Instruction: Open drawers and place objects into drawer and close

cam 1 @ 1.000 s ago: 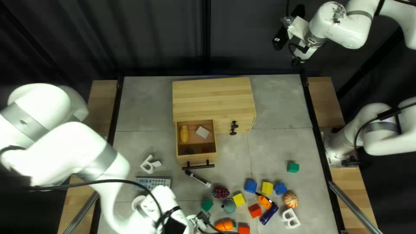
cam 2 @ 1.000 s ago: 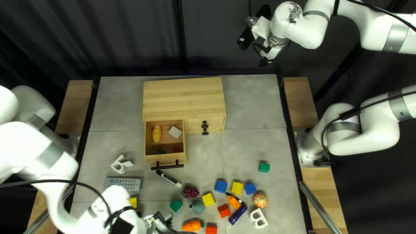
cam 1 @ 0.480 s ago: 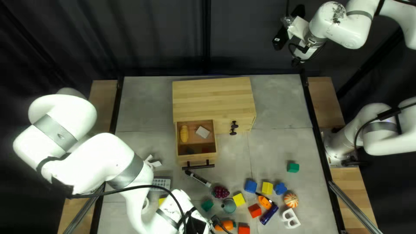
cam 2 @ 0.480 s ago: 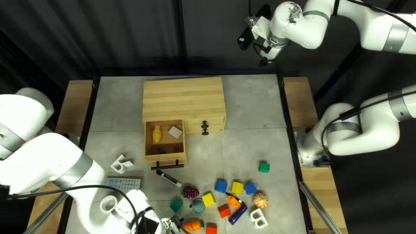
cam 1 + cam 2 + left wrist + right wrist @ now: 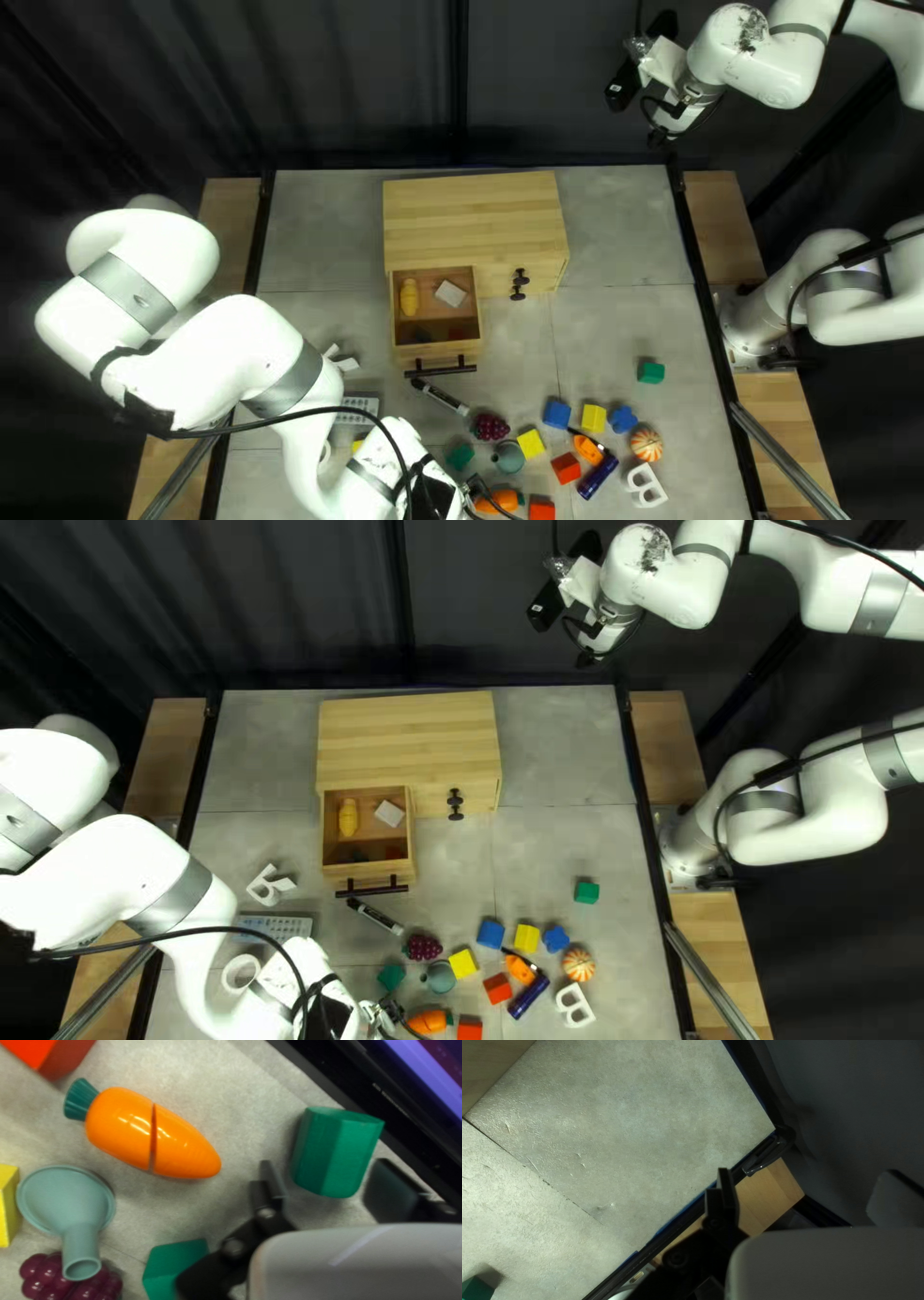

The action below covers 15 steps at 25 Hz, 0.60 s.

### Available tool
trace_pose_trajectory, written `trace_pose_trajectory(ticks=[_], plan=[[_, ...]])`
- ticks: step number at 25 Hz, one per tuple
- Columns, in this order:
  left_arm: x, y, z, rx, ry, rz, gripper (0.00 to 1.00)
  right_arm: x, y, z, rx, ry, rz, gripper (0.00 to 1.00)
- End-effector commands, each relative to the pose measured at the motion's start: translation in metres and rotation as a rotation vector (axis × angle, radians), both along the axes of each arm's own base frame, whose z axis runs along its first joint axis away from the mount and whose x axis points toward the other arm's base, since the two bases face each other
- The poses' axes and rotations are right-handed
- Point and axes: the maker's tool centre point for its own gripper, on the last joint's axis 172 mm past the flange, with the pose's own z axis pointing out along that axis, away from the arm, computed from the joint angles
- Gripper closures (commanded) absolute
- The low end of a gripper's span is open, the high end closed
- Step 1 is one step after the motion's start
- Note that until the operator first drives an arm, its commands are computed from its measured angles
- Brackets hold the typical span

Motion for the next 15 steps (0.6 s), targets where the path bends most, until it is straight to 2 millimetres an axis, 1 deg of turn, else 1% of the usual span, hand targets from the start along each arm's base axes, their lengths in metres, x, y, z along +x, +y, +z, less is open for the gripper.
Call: trace_pose_trajectory(ticks=[1, 2, 3, 5, 6, 7, 8, 10, 11, 12, 13, 14, 15], plan=[[-0.002, 0.003, 0.019, 0.014, -0.004, 0.005, 1.00, 0.000, 0.000, 0.000, 0.000, 0.000, 0.000, 0.00], [-0.004, 0.011, 0.030, 0.021, -0.003, 0.018, 1.00, 0.000, 0.000, 0.000, 0.000, 0.000, 0.000, 0.00], [-0.005, 0.013, 0.034, 0.024, -0.003, 0.024, 1.00, 0.000, 0.000, 0.000, 0.000, 0.000, 0.000, 0.00], [-0.010, 0.032, 0.055, 0.043, 0.004, 0.057, 1.00, 0.000, 0.000, 0.000, 0.000, 0.000, 0.000, 0.00], [-0.011, 0.039, 0.062, 0.050, 0.007, 0.068, 1.00, 0.000, 0.000, 0.000, 0.000, 0.000, 0.000, 0.00], [-0.012, 0.057, 0.077, 0.065, 0.014, 0.096, 1.00, 0.000, 0.000, 0.000, 0.000, 0.000, 0.000, 0.00], [-0.013, 0.067, 0.085, 0.073, 0.017, 0.113, 1.00, 0.000, 0.000, 0.000, 0.000, 0.000, 0.000, 0.00], [-0.015, 0.111, 0.118, 0.100, 0.026, 0.192, 1.00, 0.000, 0.000, 0.000, 0.000, 0.000, 0.000, 0.00], [-0.016, 0.127, 0.129, 0.107, 0.028, 0.224, 1.00, 0.000, 0.000, 0.000, 0.000, 0.000, 0.000, 0.00], [-0.017, 0.155, 0.149, 0.120, 0.031, 0.291, 1.00, 0.000, 0.000, 0.000, 0.000, 0.000, 0.000, 0.00], [-0.017, 0.171, 0.159, 0.128, 0.036, 0.331, 1.00, 0.000, 0.000, 0.000, 0.000, 0.000, 0.000, 0.00], [-0.018, 0.203, 0.180, 0.145, 0.045, 0.416, 1.00, 0.000, 0.000, 0.000, 0.000, 0.000, 0.000, 0.00], [-0.017, 0.220, 0.189, 0.151, 0.048, 0.460, 1.00, 0.000, 0.000, 0.000, 0.000, 0.000, 0.000, 0.00]])
